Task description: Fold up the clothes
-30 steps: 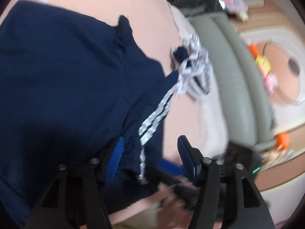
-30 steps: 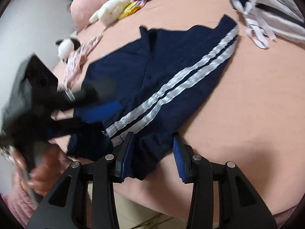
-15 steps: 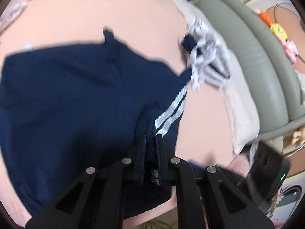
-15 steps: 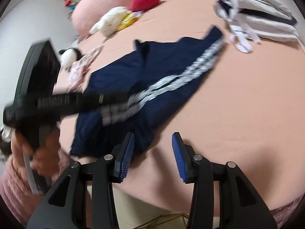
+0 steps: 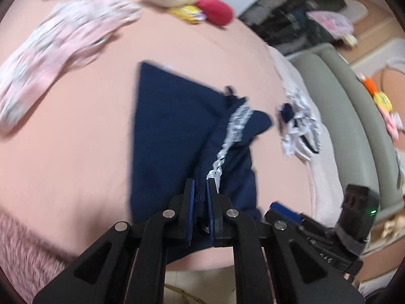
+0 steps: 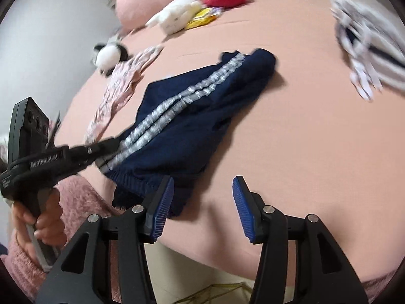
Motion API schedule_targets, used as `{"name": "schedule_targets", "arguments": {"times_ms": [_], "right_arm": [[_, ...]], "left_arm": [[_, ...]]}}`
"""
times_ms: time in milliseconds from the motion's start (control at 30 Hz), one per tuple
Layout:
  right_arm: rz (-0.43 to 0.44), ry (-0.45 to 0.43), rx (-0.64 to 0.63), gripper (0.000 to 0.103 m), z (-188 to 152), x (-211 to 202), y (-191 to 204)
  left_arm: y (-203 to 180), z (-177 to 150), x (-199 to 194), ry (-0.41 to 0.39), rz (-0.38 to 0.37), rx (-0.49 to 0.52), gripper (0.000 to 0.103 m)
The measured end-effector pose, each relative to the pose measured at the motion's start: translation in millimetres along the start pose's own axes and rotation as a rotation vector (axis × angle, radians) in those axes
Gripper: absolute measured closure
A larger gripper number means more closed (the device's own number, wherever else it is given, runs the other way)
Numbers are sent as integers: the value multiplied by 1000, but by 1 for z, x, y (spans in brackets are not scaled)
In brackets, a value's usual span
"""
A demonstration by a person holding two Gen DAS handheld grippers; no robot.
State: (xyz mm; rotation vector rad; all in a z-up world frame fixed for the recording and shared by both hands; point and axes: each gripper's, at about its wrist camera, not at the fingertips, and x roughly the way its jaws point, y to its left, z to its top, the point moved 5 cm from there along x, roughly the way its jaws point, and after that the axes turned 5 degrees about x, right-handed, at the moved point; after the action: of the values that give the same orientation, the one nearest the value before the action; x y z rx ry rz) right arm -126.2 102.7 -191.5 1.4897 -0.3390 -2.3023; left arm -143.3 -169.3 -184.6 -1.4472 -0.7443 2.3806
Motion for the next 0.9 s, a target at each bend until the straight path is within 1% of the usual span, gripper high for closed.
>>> {"name": "schedule_targets", "arguments": {"times_ms": [133,233,267,333,400,467,500,533,567,600,633,667,700,733,767,800,867,900], "right_arm": [[16,23,17,53,2,18,15],[4,59,-11,51,0,32,18],[-40,78,-33,50,-2,40,16],[-190,124,-64,52,-10,54,2],[-183,117,-55,52,-13,50,-3],[-184,108,-46,52,-13,42,-5],[-188,102,-43,52,-13,37,-4],[-187,93,-39,52,-12,32,-3],[-167,68,-35,52,-10,25,-1],[-135,48,-33,50,-7,21,3],[-101,38,-33,50,-5,18,7],[-73,30,-33,50,-3,17,10],[-71,34,-36,50,-2,20,13],[-88,47,-41,50,-3,27,16],[-123,75,-51,50,-6,38,15],[-157,101,-62,52,-9,47,13],[-216,123,-79,54,-15,53,7],[-206,109,-72,54,-15,46,7]], "left_arm": [[25,-25,9,24,19,-52,94],[28,-25,16,27,28,-64,94],[28,-24,18,27,35,-58,93],[26,-25,21,37,55,-35,93],[26,-29,25,57,86,-20,94],[24,-30,25,60,92,-16,93],[23,-30,23,55,84,-13,93],[19,-28,17,36,48,-8,93],[12,-26,10,4,9,3,93],[5,-24,5,-25,0,22,93],[2,-24,4,-33,5,34,93],[5,-25,8,-11,32,34,92],[8,-27,12,11,58,34,92],[11,-29,17,32,84,34,92],[14,-31,21,54,111,34,92],[17,-32,24,70,126,29,92],[19,-33,23,80,130,13,92],[17,-32,19,71,147,26,92]]}}
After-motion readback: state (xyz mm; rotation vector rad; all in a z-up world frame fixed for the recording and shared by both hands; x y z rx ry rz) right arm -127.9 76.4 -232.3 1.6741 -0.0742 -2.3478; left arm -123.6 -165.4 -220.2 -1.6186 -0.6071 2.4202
